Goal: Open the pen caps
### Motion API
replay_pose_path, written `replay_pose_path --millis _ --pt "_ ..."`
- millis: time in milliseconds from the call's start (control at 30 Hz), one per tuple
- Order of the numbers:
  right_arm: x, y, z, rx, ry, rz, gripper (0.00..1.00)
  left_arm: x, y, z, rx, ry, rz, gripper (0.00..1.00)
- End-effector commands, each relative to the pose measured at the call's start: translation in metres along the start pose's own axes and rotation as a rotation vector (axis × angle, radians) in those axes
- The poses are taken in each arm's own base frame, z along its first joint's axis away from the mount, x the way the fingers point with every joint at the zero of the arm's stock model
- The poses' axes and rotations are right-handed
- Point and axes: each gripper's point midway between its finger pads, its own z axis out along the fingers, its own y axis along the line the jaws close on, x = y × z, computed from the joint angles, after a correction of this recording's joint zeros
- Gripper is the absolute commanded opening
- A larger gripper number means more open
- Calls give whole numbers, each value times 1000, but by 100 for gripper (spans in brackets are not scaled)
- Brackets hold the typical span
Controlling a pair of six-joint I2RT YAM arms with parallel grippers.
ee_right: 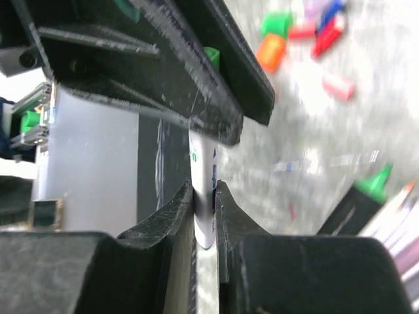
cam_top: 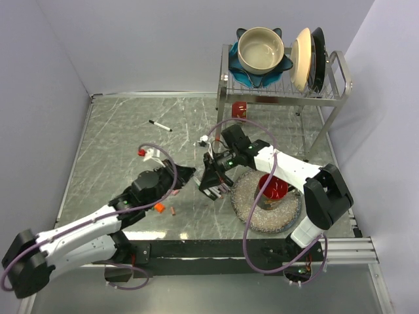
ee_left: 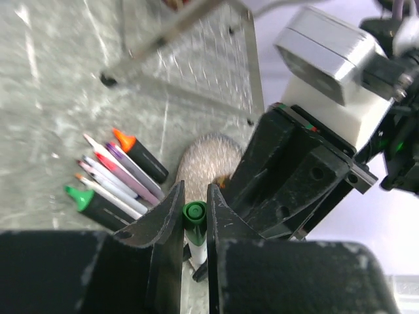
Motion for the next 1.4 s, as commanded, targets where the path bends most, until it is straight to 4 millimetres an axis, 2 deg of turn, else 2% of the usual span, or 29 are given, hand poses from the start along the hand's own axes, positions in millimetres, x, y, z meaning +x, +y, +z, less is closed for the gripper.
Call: replay_pose_path --millis 0,33,67,167,267,300,333,433,533,667,733,967,1367 --pt "13 1 -1 27 58 34 0 -107 29 -24 -218 -355 43 1" --pt "14 2 1 28 67 31 0 -118 30 -31 -221 -382 41 1" --pt "15 2 1 32 72 30 0 -128 39 -34 -248 -401 40 1" --pt "19 -1 4 50 94 28 0 -143 50 -47 -287 -436 37 1" --pt "21 -10 5 97 108 29 0 -141 61 -55 -318 -435 27 1" --pt "22 -17 4 134 113 30 0 -138 64 -56 -324 -426 19 1" --pt "22 -37 0 251 117 26 0 -131 72 -57 -343 -409 -2 1" --pt "23 -73 -14 481 122 28 0 -109 94 -56 -407 -351 -73 1" --pt "25 -90 -21 575 130 31 0 -76 122 -54 -491 -238 -108 1" --pt "36 -112 -27 666 185 50 0 -47 146 -54 -559 -150 -144 1" --pt "39 -116 -27 676 202 56 0 -39 154 -54 -574 -135 -159 1" --pt "58 -129 -22 690 277 82 6 -31 169 -61 -648 -117 -152 1" --pt "59 -130 -20 699 297 70 24 -18 199 -71 -767 -93 -123 1"
